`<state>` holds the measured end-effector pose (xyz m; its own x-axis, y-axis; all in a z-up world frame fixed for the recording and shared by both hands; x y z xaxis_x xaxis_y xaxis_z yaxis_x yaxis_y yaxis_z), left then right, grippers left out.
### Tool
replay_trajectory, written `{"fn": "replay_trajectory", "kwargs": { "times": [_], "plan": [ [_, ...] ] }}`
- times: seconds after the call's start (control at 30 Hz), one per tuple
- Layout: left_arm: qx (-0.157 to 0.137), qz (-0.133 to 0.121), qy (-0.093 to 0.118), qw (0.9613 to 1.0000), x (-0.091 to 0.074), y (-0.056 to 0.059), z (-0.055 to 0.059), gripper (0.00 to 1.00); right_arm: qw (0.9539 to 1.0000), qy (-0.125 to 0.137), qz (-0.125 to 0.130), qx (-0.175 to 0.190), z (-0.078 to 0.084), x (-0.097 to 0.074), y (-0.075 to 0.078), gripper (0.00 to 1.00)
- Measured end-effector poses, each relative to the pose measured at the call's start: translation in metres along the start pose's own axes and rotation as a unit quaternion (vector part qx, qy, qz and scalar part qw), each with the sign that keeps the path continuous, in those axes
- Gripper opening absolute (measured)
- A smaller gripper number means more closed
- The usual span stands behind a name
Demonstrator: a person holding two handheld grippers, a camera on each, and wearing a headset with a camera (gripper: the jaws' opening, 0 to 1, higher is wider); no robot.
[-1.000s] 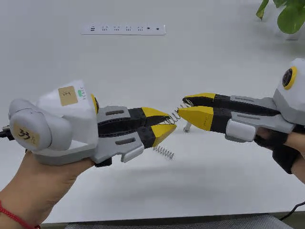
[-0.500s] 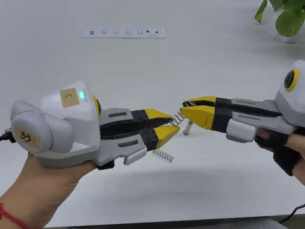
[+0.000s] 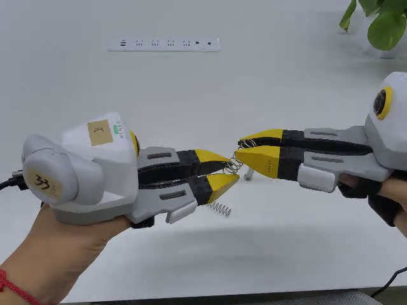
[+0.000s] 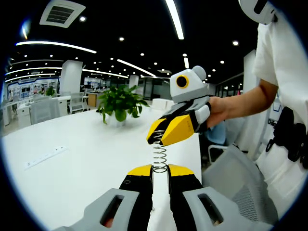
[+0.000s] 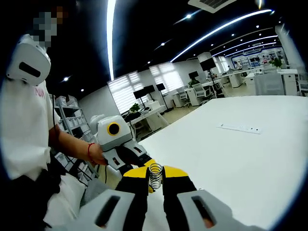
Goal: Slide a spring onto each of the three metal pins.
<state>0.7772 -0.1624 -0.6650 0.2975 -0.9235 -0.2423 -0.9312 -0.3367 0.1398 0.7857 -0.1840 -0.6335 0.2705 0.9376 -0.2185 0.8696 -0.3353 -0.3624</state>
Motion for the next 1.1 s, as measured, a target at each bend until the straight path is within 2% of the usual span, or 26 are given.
{"fn": "replay_trajectory", "kwargs": {
  "times": [0.17,0.5,1.1],
  "plan": [
    [0.000,-0.001,-0.007,1.0000,0.0003,-0.0007,0.0035,0.14,0.9994,-0.020,-0.001,-0.028,0.0013,0.0021,-0.0037,0.11],
    [0.003,0.005,-0.013,0.9999,0.0017,0.0011,0.0054,0.11,0.9967,-0.043,-0.005,-0.069,0.0028,0.0057,-0.0078,0.11],
    [0.004,0.008,-0.014,0.9999,0.0008,0.0018,0.0088,0.10,0.9930,-0.069,-0.010,-0.095,0.0080,0.0036,-0.0038,0.14]
  ]
}}
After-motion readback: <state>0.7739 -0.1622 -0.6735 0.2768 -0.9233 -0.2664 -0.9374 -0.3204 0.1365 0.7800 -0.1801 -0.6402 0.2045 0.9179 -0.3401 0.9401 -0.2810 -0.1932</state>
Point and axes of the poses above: the centre of the closed fingertips' face, and the gripper's own axes: x roughly forward along the fingers, y roughly to its right, z roughly out of its underside, the point moved 2 cm from there along -x, roughly backward along the fingers
